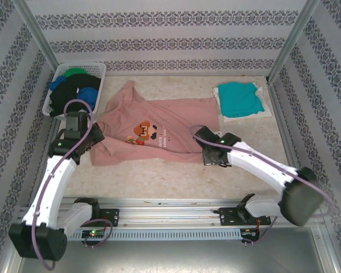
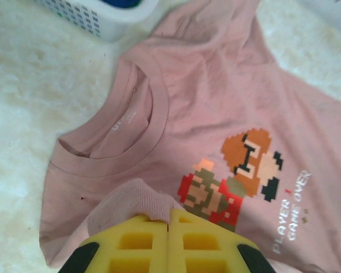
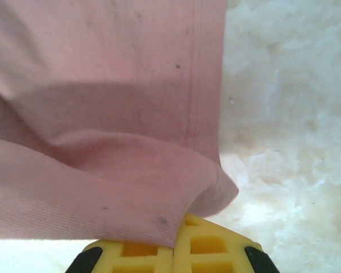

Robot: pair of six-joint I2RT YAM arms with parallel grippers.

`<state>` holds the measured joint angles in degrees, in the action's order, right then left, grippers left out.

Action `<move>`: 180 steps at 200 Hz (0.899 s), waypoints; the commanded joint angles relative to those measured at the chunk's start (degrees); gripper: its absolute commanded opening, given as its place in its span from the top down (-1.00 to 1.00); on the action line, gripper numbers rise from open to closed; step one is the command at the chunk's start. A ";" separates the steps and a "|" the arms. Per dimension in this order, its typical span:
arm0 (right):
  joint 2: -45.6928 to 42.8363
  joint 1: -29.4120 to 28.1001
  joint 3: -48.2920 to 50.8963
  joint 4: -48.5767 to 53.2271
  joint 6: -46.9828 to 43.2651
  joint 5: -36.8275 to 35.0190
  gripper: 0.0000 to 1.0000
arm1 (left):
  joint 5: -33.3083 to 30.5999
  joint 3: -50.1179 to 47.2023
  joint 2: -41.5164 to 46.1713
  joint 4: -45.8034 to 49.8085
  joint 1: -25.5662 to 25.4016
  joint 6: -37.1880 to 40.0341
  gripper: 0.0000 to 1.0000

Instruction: Fold and stack the t-shirts

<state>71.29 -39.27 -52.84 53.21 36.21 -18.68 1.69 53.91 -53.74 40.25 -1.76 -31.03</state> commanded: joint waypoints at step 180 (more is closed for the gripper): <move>-0.36 -4.09 11.94 -9.07 4.35 9.11 0.28 | -4.50 -2.22 -9.98 -0.78 0.67 3.25 1.00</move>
<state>68.55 -41.95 -45.98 47.20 33.80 -13.89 -0.73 49.60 -63.66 40.47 -1.76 -29.85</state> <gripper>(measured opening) 0.330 0.049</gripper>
